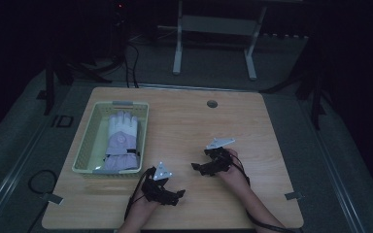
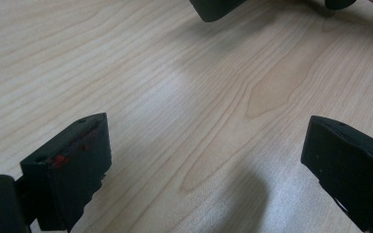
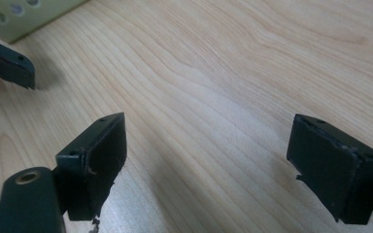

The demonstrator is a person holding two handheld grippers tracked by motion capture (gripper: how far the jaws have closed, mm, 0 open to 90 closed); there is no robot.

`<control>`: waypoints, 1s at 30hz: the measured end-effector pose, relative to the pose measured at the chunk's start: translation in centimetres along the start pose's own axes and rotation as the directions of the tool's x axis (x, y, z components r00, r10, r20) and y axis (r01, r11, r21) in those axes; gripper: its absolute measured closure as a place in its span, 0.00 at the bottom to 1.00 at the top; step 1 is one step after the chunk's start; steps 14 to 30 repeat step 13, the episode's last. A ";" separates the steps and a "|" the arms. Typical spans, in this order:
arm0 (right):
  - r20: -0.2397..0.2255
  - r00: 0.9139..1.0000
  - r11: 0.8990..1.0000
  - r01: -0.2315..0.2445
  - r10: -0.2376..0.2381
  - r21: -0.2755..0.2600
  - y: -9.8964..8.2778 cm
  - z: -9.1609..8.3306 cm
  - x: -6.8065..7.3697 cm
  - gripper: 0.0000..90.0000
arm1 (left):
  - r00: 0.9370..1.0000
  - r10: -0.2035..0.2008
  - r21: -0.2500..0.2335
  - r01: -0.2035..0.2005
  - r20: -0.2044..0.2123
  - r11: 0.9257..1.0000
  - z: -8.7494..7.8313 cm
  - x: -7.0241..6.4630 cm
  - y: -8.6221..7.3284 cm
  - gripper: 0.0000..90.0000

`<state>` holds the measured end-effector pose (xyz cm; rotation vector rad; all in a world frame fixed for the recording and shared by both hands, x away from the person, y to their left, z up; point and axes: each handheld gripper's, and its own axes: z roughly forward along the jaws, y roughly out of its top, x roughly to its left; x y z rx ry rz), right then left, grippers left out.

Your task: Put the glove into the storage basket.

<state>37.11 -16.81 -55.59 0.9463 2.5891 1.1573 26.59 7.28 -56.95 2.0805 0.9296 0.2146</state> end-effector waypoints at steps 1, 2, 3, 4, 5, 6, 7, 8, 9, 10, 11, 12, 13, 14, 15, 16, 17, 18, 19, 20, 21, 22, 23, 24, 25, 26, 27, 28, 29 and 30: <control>0.002 1.000 1.000 0.002 -0.002 -0.001 0.0 0.1 0.0 0.16 | 1.000 -0.002 -0.001 0.002 -0.003 1.000 0.0 0.0 -0.1 0.04; 0.005 1.000 1.000 0.002 -0.002 0.000 -0.1 0.1 0.0 0.16 | 1.000 -0.004 0.000 0.004 -0.004 1.000 0.1 -0.1 -0.1 0.04; 0.004 1.000 1.000 0.004 -0.004 0.000 -0.1 0.2 0.0 0.16 | 1.000 -0.003 0.000 0.003 -0.002 1.000 0.1 -0.1 -0.1 0.04; 0.005 1.000 1.000 0.001 -0.001 -0.001 -0.1 0.2 0.0 0.16 | 1.000 -0.001 0.001 0.001 -0.003 1.000 0.1 -0.2 -0.2 0.04; 0.007 1.000 1.000 -0.001 0.001 0.001 -0.2 0.2 0.0 0.16 | 1.000 0.005 0.001 -0.005 -0.006 1.000 0.2 -0.2 -0.2 0.04; 0.008 1.000 1.000 0.000 0.000 0.001 -0.2 0.2 -0.1 0.16 | 1.000 0.008 0.003 -0.008 -0.006 1.000 0.2 -0.2 -0.2 0.04; 0.007 1.000 1.000 0.003 -0.003 -0.001 -0.2 0.2 -0.1 0.16 | 1.000 0.009 0.002 -0.009 -0.006 1.000 0.2 -0.2 -0.2 0.04; 0.005 1.000 1.000 0.002 -0.002 -0.004 -0.3 0.2 -0.2 0.16 | 1.000 0.011 0.002 -0.011 -0.007 1.000 0.2 -0.2 -0.2 0.04; 0.006 1.000 1.000 0.002 -0.002 -0.004 -0.3 0.2 -0.2 0.16 | 1.000 0.012 -0.003 -0.012 -0.008 1.000 0.2 -0.3 -0.2 0.04; 0.007 1.000 1.000 0.002 -0.002 -0.002 -0.3 0.2 -0.2 0.16 | 1.000 0.011 -0.009 -0.011 -0.009 1.000 0.2 -0.3 -0.2 0.04; 0.007 1.000 1.000 0.000 0.000 -0.002 -0.3 0.2 -0.2 0.16 | 1.000 0.010 -0.011 -0.010 -0.008 1.000 0.2 -0.3 -0.2 0.04; 0.009 1.000 1.000 -0.001 0.001 -0.002 -0.3 0.2 -0.3 0.16 | 1.000 0.011 -0.011 -0.011 -0.008 1.000 0.2 -0.3 -0.2 0.04; 0.009 1.000 1.000 -0.003 0.003 -0.002 -0.3 0.2 -0.3 0.16 | 1.000 0.011 -0.015 -0.011 -0.009 1.000 0.1 -0.3 -0.2 0.04; 0.009 1.000 1.000 -0.003 0.003 -0.002 -0.3 0.2 -0.3 0.16 | 1.000 0.011 -0.015 -0.011 -0.009 1.000 0.1 -0.3 -0.2 0.04; 0.009 1.000 1.000 -0.003 0.003 -0.002 -0.3 0.2 -0.3 0.16 | 1.000 0.011 -0.015 -0.011 -0.009 1.000 0.1 -0.3 -0.2 0.04; 0.009 1.000 1.000 -0.003 0.003 -0.002 -0.3 0.2 -0.3 0.16 | 1.000 0.011 -0.015 -0.011 -0.009 1.000 0.1 -0.3 -0.2 0.04; 0.009 1.000 1.000 -0.003 0.003 -0.002 -0.3 0.2 -0.3 0.16 | 1.000 0.011 -0.015 -0.011 -0.009 1.000 0.1 -0.3 -0.2 0.04; 0.009 1.000 1.000 -0.003 0.003 -0.002 -0.3 0.2 -0.3 0.16 | 1.000 0.011 -0.015 -0.011 -0.009 1.000 0.1 -0.3 -0.2 0.04; 0.009 1.000 1.000 -0.003 0.003 -0.002 -0.3 0.2 -0.3 0.16 | 1.000 0.011 -0.015 -0.011 -0.009 1.000 0.1 -0.3 -0.2 0.04; 0.009 1.000 1.000 -0.003 0.003 -0.002 -0.3 0.2 -0.3 0.16 | 1.000 0.011 -0.015 -0.011 -0.009 1.000 0.1 -0.3 -0.2 0.04; 0.009 1.000 1.000 -0.003 0.003 -0.002 -0.3 0.2 -0.3 0.16 | 1.000 0.011 -0.015 -0.011 -0.009 1.000 0.1 -0.3 -0.2 0.04; 0.009 1.000 1.000 -0.003 0.003 -0.002 -0.3 0.2 -0.3 0.16 | 1.000 0.011 -0.015 -0.011 -0.009 1.000 0.1 -0.3 -0.2 0.04; 0.009 1.000 1.000 -0.003 0.003 -0.002 -0.3 0.2 -0.3 0.16 | 1.000 0.011 -0.015 -0.011 -0.009 1.000 0.1 -0.3 -0.2 0.04; 0.009 1.000 1.000 -0.003 0.003 -0.002 -0.3 0.2 -0.3 0.16 | 1.000 0.011 -0.015 -0.011 -0.009 1.000 0.1 -0.3 -0.2 0.04; 0.009 1.000 1.000 -0.003 0.003 -0.002 -0.3 0.2 -0.3 0.16 | 1.000 0.011 -0.015 -0.011 -0.009 1.000 0.1 -0.3 -0.2 0.04; 0.009 1.000 1.000 -0.003 0.003 -0.002 -0.3 0.2 -0.3 0.16 | 1.000 0.011 -0.015 -0.011 -0.009 1.000 0.1 -0.3 -0.2 0.04; 0.009 1.000 1.000 -0.003 0.003 -0.002 -0.3 0.2 -0.3 0.16 | 1.000 0.011 -0.015 -0.011 -0.009 1.000 0.1 -0.3 -0.2 0.04; 0.009 1.000 1.000 -0.003 0.003 -0.002 -0.3 0.2 -0.3 0.16 | 1.000 0.011 -0.015 -0.011 -0.009 1.000 0.1 -0.3 -0.2 0.04; 0.009 1.000 1.000 -0.003 0.003 -0.002 -0.3 0.2 -0.3 0.16 | 1.000 0.011 -0.015 -0.011 -0.009 1.000 0.1 -0.3 -0.2 0.04; 0.009 1.000 1.000 -0.003 0.003 -0.002 -0.3 0.2 -0.3 0.16 | 1.000 0.011 -0.015 -0.011 -0.009 1.000 0.1 -0.3 -0.2 0.04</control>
